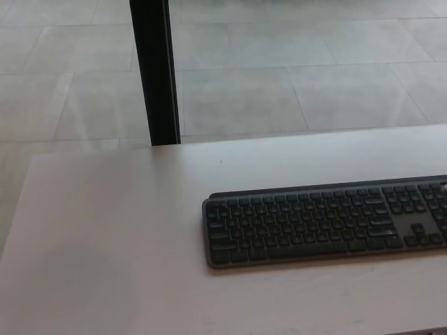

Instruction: The robot uses its right fingers to click on the space key of the black keyboard placed on the center of the white desk.

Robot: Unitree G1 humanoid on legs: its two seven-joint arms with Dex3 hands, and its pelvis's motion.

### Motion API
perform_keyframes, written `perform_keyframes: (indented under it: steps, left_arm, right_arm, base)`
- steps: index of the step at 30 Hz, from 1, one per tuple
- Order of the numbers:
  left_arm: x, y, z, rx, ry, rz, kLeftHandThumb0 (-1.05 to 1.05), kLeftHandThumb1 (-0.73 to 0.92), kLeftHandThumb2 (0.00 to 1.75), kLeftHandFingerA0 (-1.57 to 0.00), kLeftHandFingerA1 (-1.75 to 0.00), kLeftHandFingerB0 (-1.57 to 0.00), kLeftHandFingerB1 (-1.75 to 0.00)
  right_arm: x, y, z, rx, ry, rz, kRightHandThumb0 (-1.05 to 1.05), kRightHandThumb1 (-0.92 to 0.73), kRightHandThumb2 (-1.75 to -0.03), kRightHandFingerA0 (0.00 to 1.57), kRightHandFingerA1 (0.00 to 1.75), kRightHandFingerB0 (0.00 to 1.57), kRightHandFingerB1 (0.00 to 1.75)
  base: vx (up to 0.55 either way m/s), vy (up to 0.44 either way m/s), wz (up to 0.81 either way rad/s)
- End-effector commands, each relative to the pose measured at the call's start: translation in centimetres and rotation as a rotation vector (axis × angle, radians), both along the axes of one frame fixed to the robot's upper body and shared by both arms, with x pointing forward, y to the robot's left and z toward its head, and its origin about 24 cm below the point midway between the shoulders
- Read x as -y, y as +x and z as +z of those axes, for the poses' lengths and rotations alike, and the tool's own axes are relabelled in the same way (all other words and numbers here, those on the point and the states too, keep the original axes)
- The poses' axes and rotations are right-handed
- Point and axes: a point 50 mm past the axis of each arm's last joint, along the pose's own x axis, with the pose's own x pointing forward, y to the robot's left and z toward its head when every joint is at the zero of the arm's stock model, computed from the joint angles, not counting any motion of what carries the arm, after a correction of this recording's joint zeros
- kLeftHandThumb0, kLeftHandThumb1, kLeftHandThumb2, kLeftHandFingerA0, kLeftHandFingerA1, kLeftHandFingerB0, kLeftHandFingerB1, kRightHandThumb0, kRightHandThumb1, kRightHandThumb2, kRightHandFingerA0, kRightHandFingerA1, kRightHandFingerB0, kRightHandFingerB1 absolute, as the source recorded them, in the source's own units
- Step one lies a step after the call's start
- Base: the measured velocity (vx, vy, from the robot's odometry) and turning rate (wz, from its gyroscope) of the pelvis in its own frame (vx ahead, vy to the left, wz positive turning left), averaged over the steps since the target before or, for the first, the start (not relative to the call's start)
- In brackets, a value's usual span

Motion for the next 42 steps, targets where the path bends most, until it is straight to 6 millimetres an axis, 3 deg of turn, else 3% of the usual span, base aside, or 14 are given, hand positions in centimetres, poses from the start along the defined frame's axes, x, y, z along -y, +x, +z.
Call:
perform_keyframes:
  steps: [1,2,3,6,7,16,19,20,21,27,28,33,39,42]
  left_arm:
    - [-0.6,0.0,0.7,0.026,0.045,0.02,-0.5,0.61,0.58,-0.93,-0.84,-0.76,-0.62]
    - [-0.6,0.0,0.7,0.021,0.036,0.026,-0.51,0.62,0.58,-0.94,-0.85,-0.75,-0.61]
    - [-0.7,0.0,0.7,0.01,0.043,0.011,-0.52,0.63,0.59,-0.95,-0.83,-0.75,-0.61]
    - [-0.7,-0.3,0.7,0.035,0.033,0.015,-0.49,0.64,0.59,-0.94,-0.92,-0.74,-0.64]
    - [-0.7,-0.3,0.6,0.045,0.028,0.039,-0.49,0.6,0.59,-0.92,-0.9,-0.72,-0.62]
    - [-0.7,-0.2,0.8,0.034,0.044,0.017,-0.51,0.63,0.59,-0.94,-0.87,-0.74,-0.62]
    - [-0.7,-0.2,0.7,0.03,0.041,0.032,-0.49,0.62,0.59,-0.93,-0.79,-0.75,-0.61]
    - [-0.7,-0.3,0.7,0.028,0.044,0.028,-0.49,0.63,0.59,-0.97,-0.81,-0.75,-0.62]
    - [-0.7,-0.3,0.7,0.016,0.053,0.026,-0.5,0.62,0.59,-0.97,-0.78,-0.77,-0.6]
    - [-0.7,-0.5,0.6,0.001,0.053,0.023,-0.5,0.62,0.59,-0.95,-0.79,-0.76,-0.61]
    - [-0.7,-0.3,0.7,0.002,0.058,0.02,-0.5,0.62,0.59,-0.98,-0.8,-0.77,-0.62]
    - [-0.7,-0.3,0.7,0.028,0.047,0.041,-0.49,0.61,0.58,-0.94,-0.78,-0.75,-0.63]
    - [-0.8,-0.3,0.8,0.005,0.057,0.015,-0.51,0.63,0.58,-0.85,-0.76,-0.74,-0.62]
    - [-0.7,-0.1,0.8,0.006,0.058,0.027,-0.5,0.61,0.58,-0.98,-0.86,-0.76,-0.62]
  right_arm:
    - [0.3,3.2,5.2,0.213,-0.038,0.01,-0.49,-0.58,-0.57,0.94,0.85,0.68,0.55]
    - [0.1,4.1,6.3,0.243,-0.06,0.024,-0.44,-0.59,-0.58,0.94,0.82,0.67,0.52]
    - [-0.4,5.3,7.9,0.28,-0.078,0.051,-0.42,-0.48,-0.88,0.81,0.81,0.56,0.61]
    - [-1.8,7.5,10.6,0.365,-0.114,0.136,-0.41,-0.48,-0.87,0.82,0.84,0.54,0.6]
    - [-3.7,9.4,12.9,0.411,-0.154,0.225,-0.48,-0.55,-0.57,0.95,0.84,0.77,0.46]
    - [-10.3,12.1,15.9,0.393,-0.307,0.569,-0.32,-0.63,-0.58,0.88,0.93,0.62,0.46]
    - [-14.5,14.2,14.9,0.318,-0.373,0.838,-0.25,-0.63,-0.58,0.85,0.84,0.59,0.46]
    - [-15.5,14.6,14.2,0.259,-0.422,0.898,-0.33,-0.58,-0.57,0.9,0.98,0.64,0.44]
    - [-16.5,14.9,13.6,0.215,-0.456,0.949,-0.3,-0.59,-0.58,0.87,0.93,0.64,0.44]
    - [-18.8,15.3,11.1,0.06,-0.6,1.089,-0.33,-0.59,-0.56,0.88,0.89,0.65,0.45]
    - [-19.1,15.4,10.6,0.035,-0.647,1.131,-0.35,-0.57,-0.57,0.87,1.04,0.68,0.45]
    - [-21.1,15.6,10.2,-0.037,-0.747,1.224,-0.36,-0.57,-0.58,0.85,1.16,0.7,0.46]
    - [-22.7,16.0,9.6,-0.119,-0.785,1.326,-0.3,-0.61,-0.58,0.86,1.04,0.65,0.46]
    - [-23.6,16.2,8.9,-0.189,-0.815,1.388,-0.29,-0.6,-0.57,0.89,0.97,0.67,0.47]
  base:
    - [0.0,0.0,0.0]
    - [0.0,0.0,0.0]
    - [0.0,0.0,0.0]
    - [0.0,0.0,0.0]
    - [0.0,0.0,0.0]
    - [0.0,0.0,0.0]
    - [0.0,0.0,0.0]
    - [0.0,0.0,0.0]
    - [0.0,0.0,0.0]
    - [0.0,0.0,0.0]
    - [0.0,0.0,0.0]
    - [0.0,0.0,0.0]
    - [0.0,0.0,0.0]
    - [0.0,0.0,0.0]
